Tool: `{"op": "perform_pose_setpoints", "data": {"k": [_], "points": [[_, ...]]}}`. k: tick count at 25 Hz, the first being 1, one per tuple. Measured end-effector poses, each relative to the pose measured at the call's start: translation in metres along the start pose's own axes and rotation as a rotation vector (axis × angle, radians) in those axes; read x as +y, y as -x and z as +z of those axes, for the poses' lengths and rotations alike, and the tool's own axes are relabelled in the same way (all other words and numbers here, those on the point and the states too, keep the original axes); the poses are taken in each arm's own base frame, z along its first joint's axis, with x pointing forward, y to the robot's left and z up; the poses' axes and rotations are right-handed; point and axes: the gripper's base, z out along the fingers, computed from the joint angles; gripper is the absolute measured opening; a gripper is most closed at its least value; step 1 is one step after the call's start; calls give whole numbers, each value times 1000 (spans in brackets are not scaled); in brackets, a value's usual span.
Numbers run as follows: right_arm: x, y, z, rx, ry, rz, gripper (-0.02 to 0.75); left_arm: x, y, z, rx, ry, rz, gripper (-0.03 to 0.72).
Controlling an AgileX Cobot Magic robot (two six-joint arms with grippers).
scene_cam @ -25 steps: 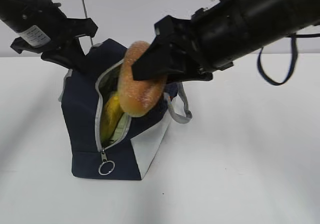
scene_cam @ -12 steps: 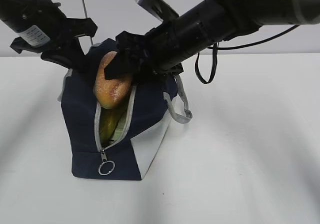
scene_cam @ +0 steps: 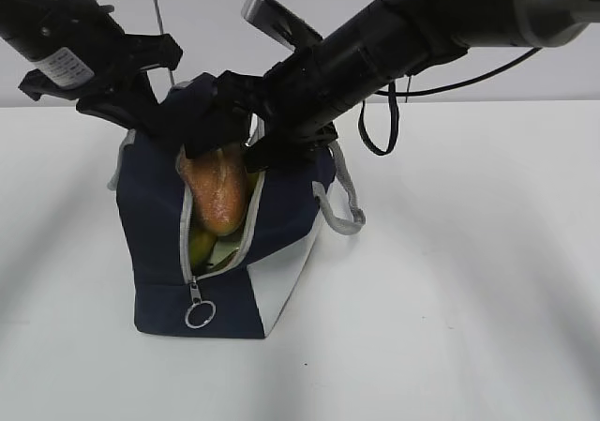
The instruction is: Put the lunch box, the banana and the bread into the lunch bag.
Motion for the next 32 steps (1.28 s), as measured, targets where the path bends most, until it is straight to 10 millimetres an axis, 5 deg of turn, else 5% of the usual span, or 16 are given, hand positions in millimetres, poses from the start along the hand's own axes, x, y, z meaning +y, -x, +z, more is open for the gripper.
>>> {"op": "perform_pose_setpoints", "data": {"k": [4,10,16,23,32], "points": [[4,-2,-6,39,-12,-44,628,-3,0,-10,-31,0,22,46],[35,5,-46,-26,-38,-145,575,-17,-4,-56,-185,-6,81,291],[67,-2,-88,-64,-58,-236,570,-29,-13,-80,-227,-51,170,334],[79,-53,-110,-34,-65,-287,569,-44,-34,-104,-303,-148,282,338],[77,-127,-102,-31,47,-412,568,-38,-97,-91,-331,-172,338,340]]}}
